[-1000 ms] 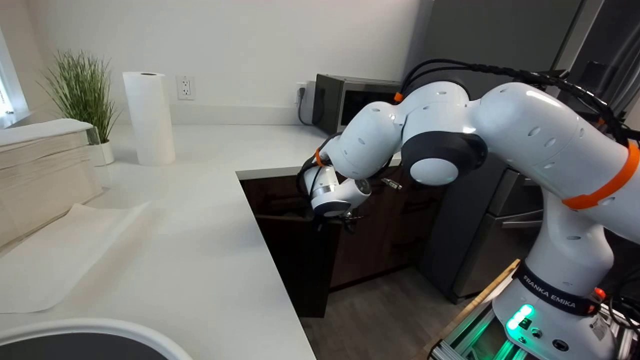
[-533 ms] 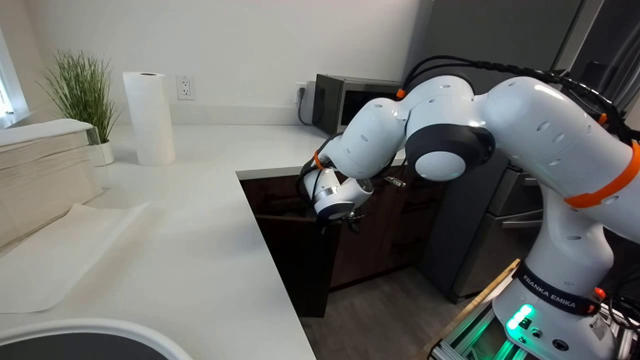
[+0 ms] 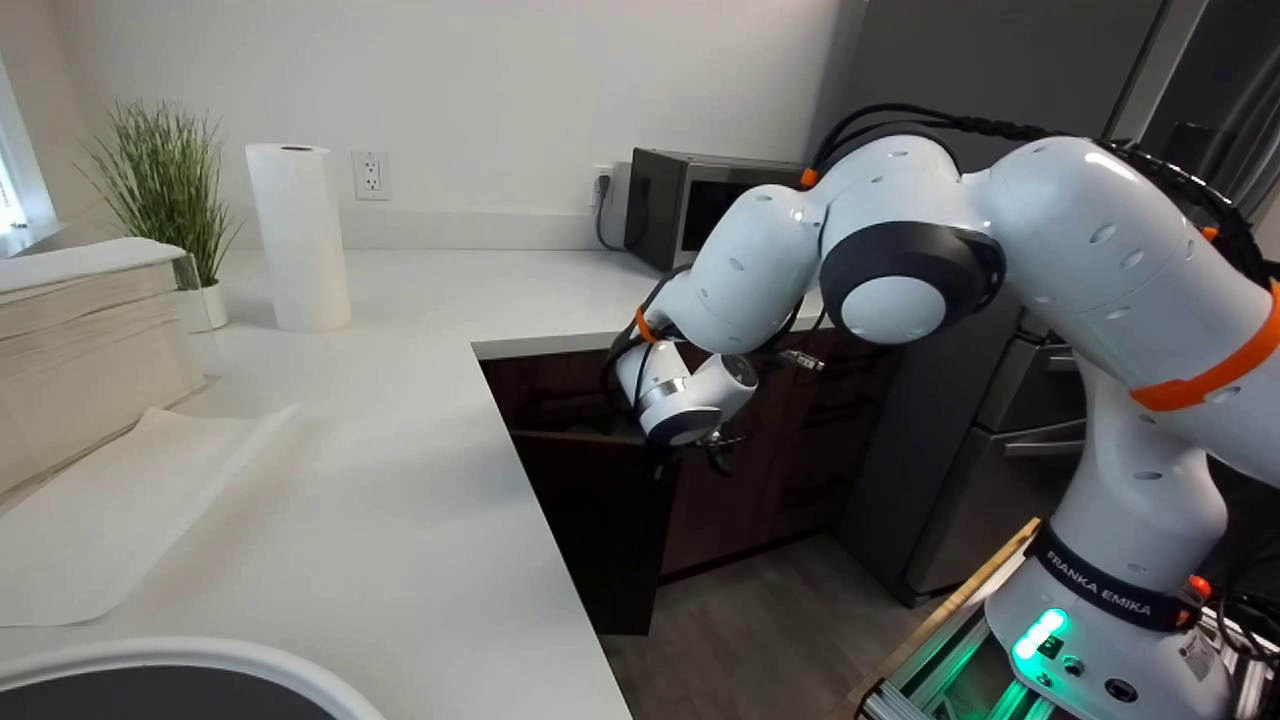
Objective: Close the cabinet door
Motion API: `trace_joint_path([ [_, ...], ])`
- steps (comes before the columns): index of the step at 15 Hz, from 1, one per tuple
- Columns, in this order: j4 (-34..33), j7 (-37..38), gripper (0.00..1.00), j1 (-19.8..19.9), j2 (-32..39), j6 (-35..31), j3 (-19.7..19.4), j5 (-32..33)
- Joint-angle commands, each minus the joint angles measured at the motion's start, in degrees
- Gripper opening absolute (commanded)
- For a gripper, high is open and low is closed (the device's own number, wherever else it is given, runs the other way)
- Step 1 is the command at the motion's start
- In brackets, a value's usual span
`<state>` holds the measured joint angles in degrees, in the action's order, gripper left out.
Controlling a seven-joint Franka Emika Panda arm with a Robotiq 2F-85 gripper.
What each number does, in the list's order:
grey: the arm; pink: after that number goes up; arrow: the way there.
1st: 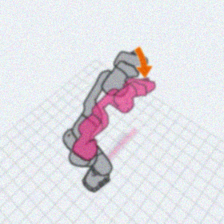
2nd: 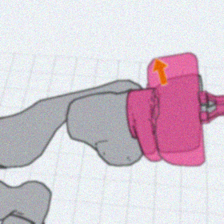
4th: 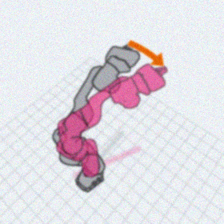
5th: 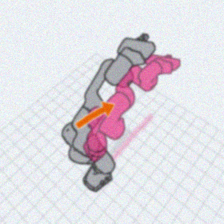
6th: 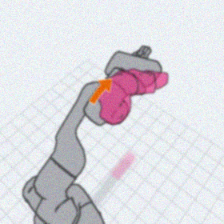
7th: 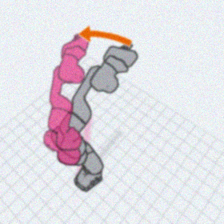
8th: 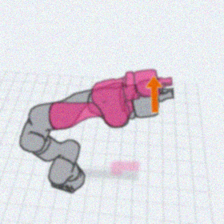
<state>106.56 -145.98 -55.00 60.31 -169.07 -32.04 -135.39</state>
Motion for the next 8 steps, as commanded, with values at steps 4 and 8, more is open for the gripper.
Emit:
trace_joint_path([
  [4,0.07,0.8,0.01,-0.21,-0.03,0.12,-0.19,0.55],
  [8,-0.94,0.61,0.0,-0.37,1.04,0.33,-0.76,-0.67],
])
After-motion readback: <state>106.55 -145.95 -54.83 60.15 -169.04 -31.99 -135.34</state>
